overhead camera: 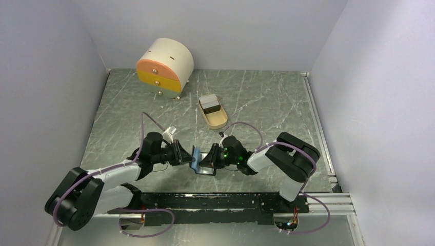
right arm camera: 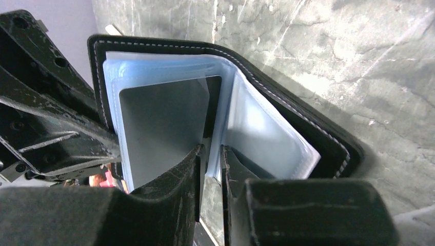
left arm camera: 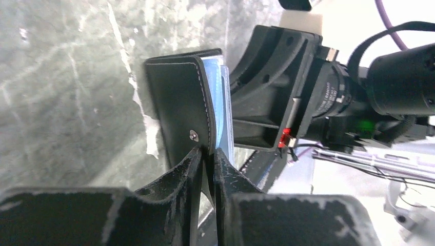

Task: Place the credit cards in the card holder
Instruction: Turn over the card slot in the card holder.

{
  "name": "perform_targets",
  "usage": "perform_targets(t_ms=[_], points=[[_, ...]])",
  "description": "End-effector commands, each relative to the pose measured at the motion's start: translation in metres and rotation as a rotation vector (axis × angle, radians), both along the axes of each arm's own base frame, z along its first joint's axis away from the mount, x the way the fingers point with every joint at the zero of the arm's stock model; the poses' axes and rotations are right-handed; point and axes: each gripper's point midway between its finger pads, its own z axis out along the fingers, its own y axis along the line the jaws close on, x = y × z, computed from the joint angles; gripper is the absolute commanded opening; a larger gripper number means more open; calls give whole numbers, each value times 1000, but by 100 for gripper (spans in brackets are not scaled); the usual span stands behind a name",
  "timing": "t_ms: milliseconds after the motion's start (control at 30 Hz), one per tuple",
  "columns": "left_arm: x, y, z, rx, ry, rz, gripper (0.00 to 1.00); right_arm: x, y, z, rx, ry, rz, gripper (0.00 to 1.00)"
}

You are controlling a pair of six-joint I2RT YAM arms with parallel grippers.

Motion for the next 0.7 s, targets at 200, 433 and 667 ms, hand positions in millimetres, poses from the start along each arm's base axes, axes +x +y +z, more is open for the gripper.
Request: perform_targets(t_ms=[200,433,667], points=[[13,19,-18,251,-18,68,21,-1,0,-7,-31,-17,18,23],[7,4,-8,184,-33,-1,27,3,-4,-9,-70,-46,16,23],[5,-15,16,47,-68,-63,26,13,-3,-6,-112,-100,13,30]])
